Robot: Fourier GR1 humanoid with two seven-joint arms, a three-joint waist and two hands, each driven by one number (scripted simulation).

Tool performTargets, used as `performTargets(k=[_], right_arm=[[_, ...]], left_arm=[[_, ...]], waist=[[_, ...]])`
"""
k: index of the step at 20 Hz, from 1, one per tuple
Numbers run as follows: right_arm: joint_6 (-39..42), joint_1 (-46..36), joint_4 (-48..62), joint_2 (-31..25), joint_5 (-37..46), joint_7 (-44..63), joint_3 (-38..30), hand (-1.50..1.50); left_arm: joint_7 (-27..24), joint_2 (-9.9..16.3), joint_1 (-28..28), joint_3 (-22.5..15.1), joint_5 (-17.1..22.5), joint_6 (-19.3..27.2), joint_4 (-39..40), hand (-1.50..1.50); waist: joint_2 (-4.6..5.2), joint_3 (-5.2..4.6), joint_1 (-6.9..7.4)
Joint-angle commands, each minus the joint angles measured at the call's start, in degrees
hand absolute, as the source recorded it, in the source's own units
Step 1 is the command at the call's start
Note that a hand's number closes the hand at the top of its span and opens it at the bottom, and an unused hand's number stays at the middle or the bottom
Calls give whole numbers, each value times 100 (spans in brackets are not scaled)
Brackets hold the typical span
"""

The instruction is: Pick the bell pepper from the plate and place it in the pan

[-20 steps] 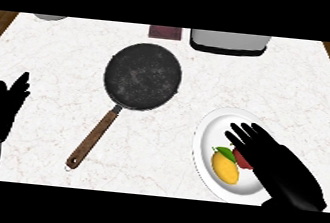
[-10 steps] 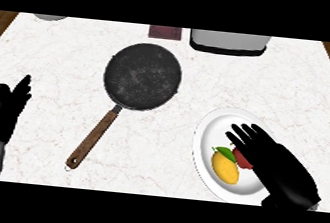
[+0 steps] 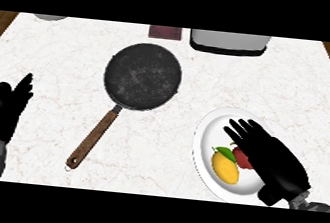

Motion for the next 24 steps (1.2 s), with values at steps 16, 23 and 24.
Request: performTargets(k=[16,23,24], right_arm=[[-1402,-623,1599,473,1314,-686,-162,150],[-279,-299,1191,962,1008,356,-742,150],[-163,-381,1356,1229,935,713,-910,150]], left_arm=[[152,-94,-287,495,-158,-486,100,0],[128,-171,-79,488,-295,-470,-80,0],[-168,-349,-134,496,-376,-258,215,0]], waist=[[5,2,15],[-20,1,-30],[1,-5,-59]])
